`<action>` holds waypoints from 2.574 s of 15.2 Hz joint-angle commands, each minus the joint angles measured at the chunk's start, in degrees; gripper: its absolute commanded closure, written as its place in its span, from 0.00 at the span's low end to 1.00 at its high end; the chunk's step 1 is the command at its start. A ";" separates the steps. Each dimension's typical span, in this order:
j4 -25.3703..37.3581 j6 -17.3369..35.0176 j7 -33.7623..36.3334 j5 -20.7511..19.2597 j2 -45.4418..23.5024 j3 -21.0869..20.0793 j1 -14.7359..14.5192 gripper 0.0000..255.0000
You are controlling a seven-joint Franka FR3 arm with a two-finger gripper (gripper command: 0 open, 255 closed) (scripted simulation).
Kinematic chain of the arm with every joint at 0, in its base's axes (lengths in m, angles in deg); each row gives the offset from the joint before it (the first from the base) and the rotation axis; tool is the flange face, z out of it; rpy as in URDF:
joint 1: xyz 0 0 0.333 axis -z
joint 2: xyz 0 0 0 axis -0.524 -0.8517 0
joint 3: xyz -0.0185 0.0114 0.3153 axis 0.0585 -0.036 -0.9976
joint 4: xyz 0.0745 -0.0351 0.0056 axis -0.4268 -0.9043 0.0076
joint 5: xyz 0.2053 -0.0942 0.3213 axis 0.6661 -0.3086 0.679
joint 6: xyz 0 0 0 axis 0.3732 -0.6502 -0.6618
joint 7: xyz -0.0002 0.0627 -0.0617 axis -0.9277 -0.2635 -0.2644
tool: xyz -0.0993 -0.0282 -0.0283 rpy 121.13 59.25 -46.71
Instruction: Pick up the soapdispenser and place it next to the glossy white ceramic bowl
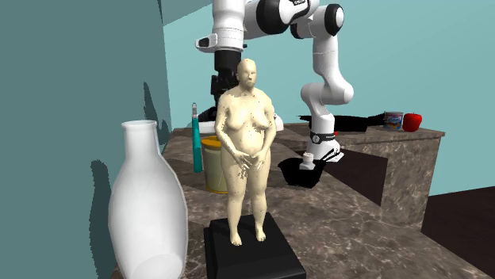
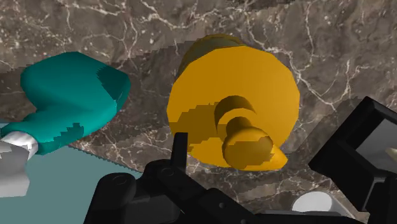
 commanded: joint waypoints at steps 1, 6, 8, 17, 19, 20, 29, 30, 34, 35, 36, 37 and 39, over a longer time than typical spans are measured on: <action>5.93 -0.54 -0.05 0.14 -5.38 -0.23 -0.16 0.00; 3.83 2.80 -0.09 0.20 -6.62 -0.25 -0.18 0.00; 3.09 4.11 -0.11 0.23 -7.19 -0.26 -0.18 0.00; 2.90 4.47 -0.11 0.23 -7.36 -0.27 -0.18 0.00; 2.90 4.47 -0.11 0.23 -7.36 -0.27 -0.18 1.00; 2.90 4.46 -0.11 0.23 -7.36 -0.27 -0.18 1.00; 3.77 3.12 -0.09 0.21 -6.88 -0.26 -0.18 1.00; 4.23 2.44 -0.07 0.19 -6.66 -0.25 -0.18 1.00; 6.29 -0.36 -0.03 0.15 -5.93 -0.24 -0.18 1.00; 6.84 -1.06 -0.01 0.14 -5.77 -0.24 -0.18 1.00; 7.40 -1.77 0.00 0.13 -5.62 -0.23 -0.18 1.00; 7.98 -2.49 0.01 0.12 -5.48 -0.23 -0.18 1.00; 9.19 -3.93 0.03 0.11 -5.25 -0.22 -0.18 1.00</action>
